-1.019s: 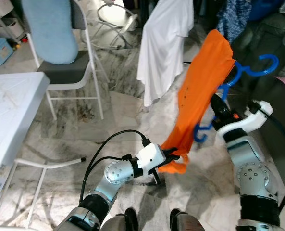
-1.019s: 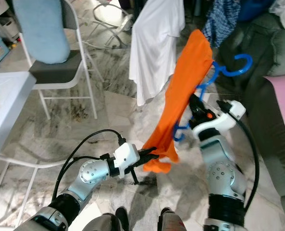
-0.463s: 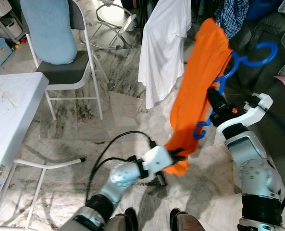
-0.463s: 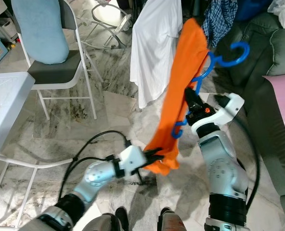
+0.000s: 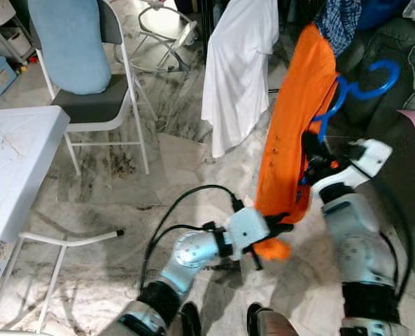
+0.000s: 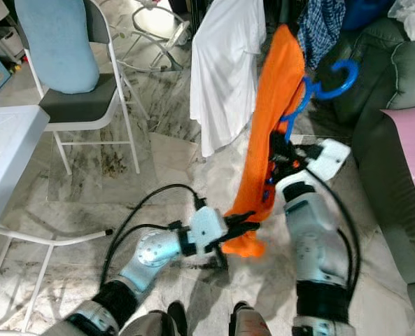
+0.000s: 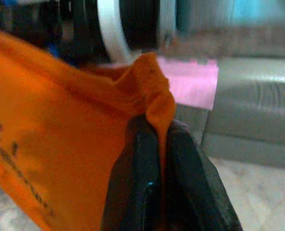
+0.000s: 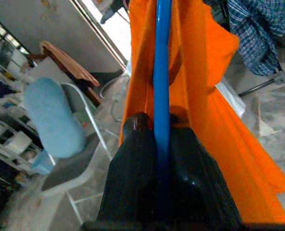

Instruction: Hang hanger

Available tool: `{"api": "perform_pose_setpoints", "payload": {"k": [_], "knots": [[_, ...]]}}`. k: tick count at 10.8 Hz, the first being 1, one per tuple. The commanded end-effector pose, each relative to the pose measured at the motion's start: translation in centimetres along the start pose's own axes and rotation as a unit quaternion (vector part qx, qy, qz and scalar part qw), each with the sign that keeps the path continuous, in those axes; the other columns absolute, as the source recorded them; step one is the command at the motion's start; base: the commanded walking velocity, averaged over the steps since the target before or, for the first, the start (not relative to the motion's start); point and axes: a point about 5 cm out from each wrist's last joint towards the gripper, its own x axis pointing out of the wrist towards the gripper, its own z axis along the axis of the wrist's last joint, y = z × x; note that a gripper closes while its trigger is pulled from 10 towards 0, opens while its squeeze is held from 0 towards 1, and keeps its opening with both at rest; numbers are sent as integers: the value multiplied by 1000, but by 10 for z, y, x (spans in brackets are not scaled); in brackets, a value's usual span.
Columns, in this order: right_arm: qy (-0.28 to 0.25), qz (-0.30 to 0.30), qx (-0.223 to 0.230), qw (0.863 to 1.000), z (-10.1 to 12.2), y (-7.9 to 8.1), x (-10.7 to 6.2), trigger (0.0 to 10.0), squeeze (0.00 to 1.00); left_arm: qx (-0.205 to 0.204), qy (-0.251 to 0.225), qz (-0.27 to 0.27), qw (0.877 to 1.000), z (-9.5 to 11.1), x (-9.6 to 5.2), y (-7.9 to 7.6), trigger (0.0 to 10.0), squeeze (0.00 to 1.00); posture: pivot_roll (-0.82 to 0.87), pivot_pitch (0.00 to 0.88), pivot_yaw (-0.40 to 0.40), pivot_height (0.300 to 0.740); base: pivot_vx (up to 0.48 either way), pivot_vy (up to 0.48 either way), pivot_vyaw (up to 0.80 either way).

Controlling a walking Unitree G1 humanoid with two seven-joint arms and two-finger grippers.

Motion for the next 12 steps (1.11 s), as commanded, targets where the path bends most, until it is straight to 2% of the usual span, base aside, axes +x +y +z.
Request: {"api": "perform_pose_setpoints", "payload": {"k": [1, 3, 4, 5, 7, 10, 11, 12], "knots": [[-8, 11, -11, 1000, -1, 7, 5, 10000, 0, -7, -14, -3, 1000, 5, 4, -2, 10000, 0, -236, 239, 96, 740, 0, 0, 0], [17, 20, -22, 999, -17, 11, 1, 10000, 0, -45, -20, 13, 999, 6, 11, -3, 10000, 0, -238, 242, 91, 740, 0, 0, 0], [25, 31, -39, 998, -21, 12, -2, 10000, 0, -57, -6, 13, 998, 1, 11, -4, 10000, 1000, -245, 240, 89, 740, 0, 0, 0], [27, 34, -46, 998, -22, 11, -3, 10000, 0, -56, -3, 9, 998, 0, 10, -5, 10000, 1000, -245, 240, 89, 740, 0, 0, 0], [42, 45, -103, 993, -24, 1, -12, 10000, 0, -33, 15, -13, 999, -3, 1, -5, 10000, 1000, -249, 239, 88, 740, 0, 0, 0], [70, 44, -153, 985, -29, -17, -29, 10000, 0, 2, 33, -4, 999, -6, -18, 8, 10000, 1000, -251, 242, 94, 740, 0, 0, 0], [96, 68, -216, 969, -33, -21, -42, 10000, 0, 27, 37, 10, 999, -4, -28, 16, 10000, 1000, -248, 237, 94, 740, 0, 0, 0], [113, 82, -245, 959, -36, -25, -52, 10000, 0, 40, 38, 30, 998, -3, -35, 23, 10000, 1000, -246, 236, 94, 740, 0, 0, 0]]}}
